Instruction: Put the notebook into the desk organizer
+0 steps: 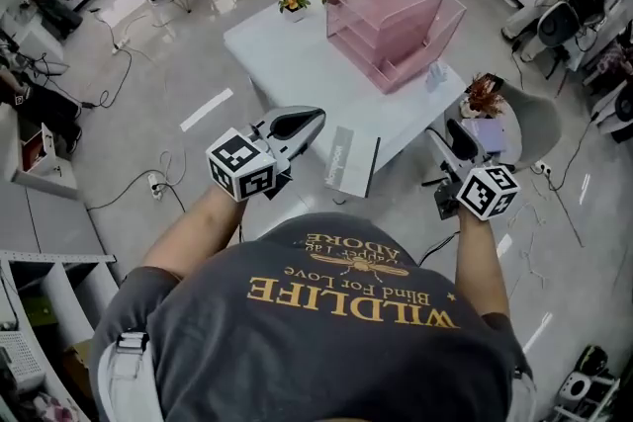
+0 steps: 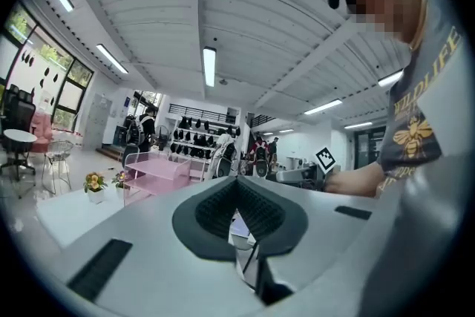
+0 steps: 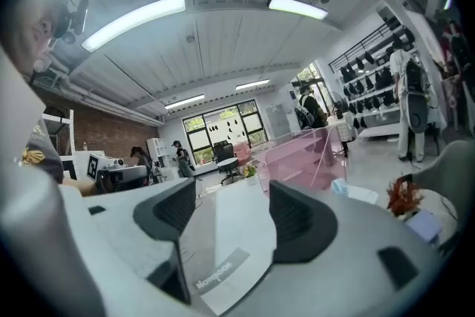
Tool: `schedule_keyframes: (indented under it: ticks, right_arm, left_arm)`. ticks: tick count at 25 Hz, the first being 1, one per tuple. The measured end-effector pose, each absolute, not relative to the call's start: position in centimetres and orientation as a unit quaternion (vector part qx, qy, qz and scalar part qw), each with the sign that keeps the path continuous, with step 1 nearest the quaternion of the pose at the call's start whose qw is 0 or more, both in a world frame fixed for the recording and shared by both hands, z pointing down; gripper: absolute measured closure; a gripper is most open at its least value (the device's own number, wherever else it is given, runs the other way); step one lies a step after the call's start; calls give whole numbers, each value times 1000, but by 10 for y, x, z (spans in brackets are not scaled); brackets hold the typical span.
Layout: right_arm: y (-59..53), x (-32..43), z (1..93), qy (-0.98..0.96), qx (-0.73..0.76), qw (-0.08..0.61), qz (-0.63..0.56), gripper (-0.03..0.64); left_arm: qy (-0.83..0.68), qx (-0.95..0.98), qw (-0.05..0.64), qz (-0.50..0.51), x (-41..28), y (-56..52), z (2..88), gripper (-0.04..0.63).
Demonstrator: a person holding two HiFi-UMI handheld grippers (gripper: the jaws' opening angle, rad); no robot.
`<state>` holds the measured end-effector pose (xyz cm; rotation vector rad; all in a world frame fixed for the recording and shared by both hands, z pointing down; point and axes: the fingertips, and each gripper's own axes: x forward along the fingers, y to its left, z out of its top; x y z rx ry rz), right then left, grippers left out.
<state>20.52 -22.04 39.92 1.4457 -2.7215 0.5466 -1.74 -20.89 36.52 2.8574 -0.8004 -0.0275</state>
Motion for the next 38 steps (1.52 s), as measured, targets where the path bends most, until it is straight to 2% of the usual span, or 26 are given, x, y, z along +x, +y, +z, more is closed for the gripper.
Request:
schedule_keyframes:
  ticks: [6,12,20,28,35,38]
  right_arm:
    - [-244,205,442,-871,436,30,224,321]
    - [-242,196,527,-827,456,83,320,321]
    - [-216,168,655,-759,441,155,454,322]
    - [-199,138,729,-720,406,186,531,325]
    - [-203,120,755,-711,388,191,555,361]
    - [-204,116,760,-698,379,185,579,427]
  left_arm:
    - [-274,957,90,14,0,-227,381,597]
    - [-238,966,96,36,-1,-244,418,597]
    - [-195,970,135,55,-1,-257,477,597]
    - [-189,966,160,80,-2,-259,520,597]
    - [-177,964,173,94,7,-250,536,597]
    - [-175,964,173,98,10,-247,538,597]
